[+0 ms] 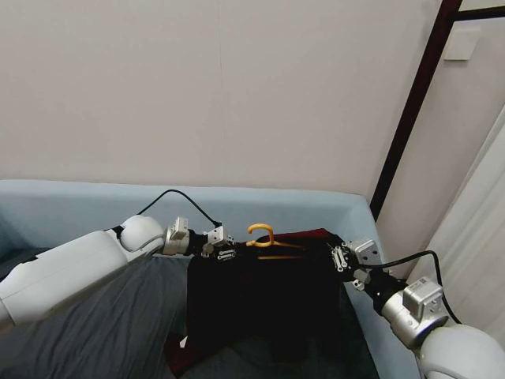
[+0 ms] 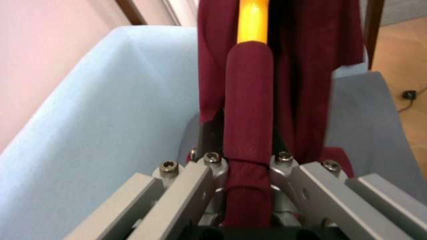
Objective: Pick up the clothes from the sofa and hang them on the clothes hanger.
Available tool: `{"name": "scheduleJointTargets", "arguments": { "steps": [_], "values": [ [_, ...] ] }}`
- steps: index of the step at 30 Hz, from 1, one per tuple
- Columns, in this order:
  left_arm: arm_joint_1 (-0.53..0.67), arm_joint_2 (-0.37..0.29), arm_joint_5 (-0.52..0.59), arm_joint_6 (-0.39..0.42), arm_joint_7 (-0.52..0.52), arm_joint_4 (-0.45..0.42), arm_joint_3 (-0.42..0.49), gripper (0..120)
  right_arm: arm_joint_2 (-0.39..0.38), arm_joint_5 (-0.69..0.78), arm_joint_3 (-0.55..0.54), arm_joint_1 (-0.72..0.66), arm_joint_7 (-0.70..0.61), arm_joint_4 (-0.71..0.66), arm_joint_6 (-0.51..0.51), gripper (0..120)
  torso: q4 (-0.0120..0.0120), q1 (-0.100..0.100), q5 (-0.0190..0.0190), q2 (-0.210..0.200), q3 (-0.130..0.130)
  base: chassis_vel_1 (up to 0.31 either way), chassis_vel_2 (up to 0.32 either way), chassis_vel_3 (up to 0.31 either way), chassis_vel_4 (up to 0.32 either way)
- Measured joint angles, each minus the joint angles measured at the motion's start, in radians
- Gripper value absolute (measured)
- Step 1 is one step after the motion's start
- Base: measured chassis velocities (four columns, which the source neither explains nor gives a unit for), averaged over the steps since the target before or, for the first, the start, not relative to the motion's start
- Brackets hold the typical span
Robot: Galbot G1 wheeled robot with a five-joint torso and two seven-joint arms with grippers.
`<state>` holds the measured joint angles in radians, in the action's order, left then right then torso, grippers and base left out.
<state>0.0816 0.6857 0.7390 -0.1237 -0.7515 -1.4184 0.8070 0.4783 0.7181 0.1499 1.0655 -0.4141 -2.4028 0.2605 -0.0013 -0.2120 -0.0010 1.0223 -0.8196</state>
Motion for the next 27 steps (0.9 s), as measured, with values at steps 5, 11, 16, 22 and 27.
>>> {"name": "scheduleJointTargets", "arguments": {
  "steps": [5, 11, 16, 22, 27],
  "values": [
    [0.034, 0.002, 0.043, 0.009, 0.001, 0.015, -0.003, 3, 0.015, -0.027, -0.026, 0.009, 0.029, -0.008, -0.019, 0, 0.0001, 0.0, 0.0001, 0.0, 0.0, 0.0, 0.0, 0.0, 0.0],
    [0.14, 0.012, 0.142, 0.022, -0.019, 0.031, 0.048, 3, 0.016, -0.062, -0.033, 0.007, 0.088, -0.009, -0.07, 0, -0.0001, 0.0, 0.0002, 0.0, 0.0, 0.0, 0.0, 0.0, 0.0],
    [0.288, 0.031, 0.243, 0.023, -0.137, 0.08, 0.138, 3, 0.0, -0.084, -0.028, -0.01, 0.133, -0.006, -0.115, 0, 0.0, 0.0, 0.0003, 0.0, 0.0, 0.0, 0.0, 0.0, 0.0],
    [0.438, 0.072, 0.28, 0.021, -0.245, 0.147, 0.237, 3, -0.014, -0.096, -0.026, -0.013, 0.157, -0.017, -0.136, 0, 0.0, 0.0, 0.0004, 0.0, 0.0, 0.0, 0.0, 0.0, 0.0],
    [0.534, 0.112, 0.3, 0.021, -0.274, 0.187, 0.285, 3, -0.035, -0.126, -0.017, -0.018, 0.175, -0.021, -0.148, 0, -0.0001, 0.0, 0.0004, 0.0, 0.0, 0.0, 0.0, 0.0, 0.0]
  ]
}}
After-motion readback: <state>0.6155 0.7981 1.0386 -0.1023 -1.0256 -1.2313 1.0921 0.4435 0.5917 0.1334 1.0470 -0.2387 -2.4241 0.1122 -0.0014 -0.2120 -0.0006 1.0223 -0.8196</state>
